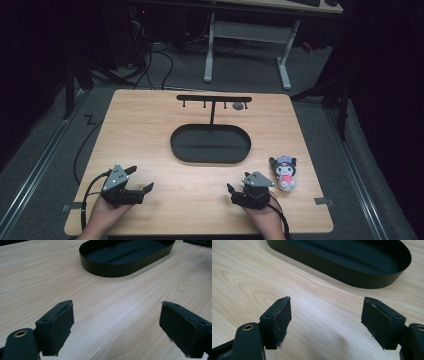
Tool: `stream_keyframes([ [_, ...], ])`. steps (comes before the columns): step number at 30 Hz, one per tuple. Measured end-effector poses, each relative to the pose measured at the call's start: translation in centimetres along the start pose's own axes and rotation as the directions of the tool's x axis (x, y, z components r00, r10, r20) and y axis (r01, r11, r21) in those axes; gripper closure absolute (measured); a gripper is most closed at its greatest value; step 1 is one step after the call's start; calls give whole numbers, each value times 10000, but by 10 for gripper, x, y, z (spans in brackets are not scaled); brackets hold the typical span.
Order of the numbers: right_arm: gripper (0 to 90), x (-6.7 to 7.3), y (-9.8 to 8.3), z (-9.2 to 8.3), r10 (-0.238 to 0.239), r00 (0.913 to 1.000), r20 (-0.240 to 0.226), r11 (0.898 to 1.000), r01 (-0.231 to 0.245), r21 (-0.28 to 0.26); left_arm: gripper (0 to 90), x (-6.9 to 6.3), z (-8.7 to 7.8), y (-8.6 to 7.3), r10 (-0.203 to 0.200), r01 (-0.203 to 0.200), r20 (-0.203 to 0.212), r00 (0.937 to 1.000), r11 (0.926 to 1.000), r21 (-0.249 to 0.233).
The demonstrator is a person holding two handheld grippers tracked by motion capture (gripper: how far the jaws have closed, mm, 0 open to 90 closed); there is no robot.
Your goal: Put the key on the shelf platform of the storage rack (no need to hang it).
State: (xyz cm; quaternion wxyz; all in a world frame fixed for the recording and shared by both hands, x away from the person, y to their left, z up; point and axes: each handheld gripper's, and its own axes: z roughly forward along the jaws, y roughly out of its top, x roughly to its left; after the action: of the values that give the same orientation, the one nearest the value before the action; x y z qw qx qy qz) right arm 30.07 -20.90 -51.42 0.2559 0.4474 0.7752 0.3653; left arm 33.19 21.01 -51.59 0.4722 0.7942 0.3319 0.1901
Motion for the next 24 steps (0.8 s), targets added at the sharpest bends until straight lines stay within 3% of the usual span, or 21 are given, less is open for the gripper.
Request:
stream_keyframes([
  [24,240,0,-2,0,-57,10000,38,10000,57,54,133,-1,2,1,53,-53,39,10000,10000,28],
])
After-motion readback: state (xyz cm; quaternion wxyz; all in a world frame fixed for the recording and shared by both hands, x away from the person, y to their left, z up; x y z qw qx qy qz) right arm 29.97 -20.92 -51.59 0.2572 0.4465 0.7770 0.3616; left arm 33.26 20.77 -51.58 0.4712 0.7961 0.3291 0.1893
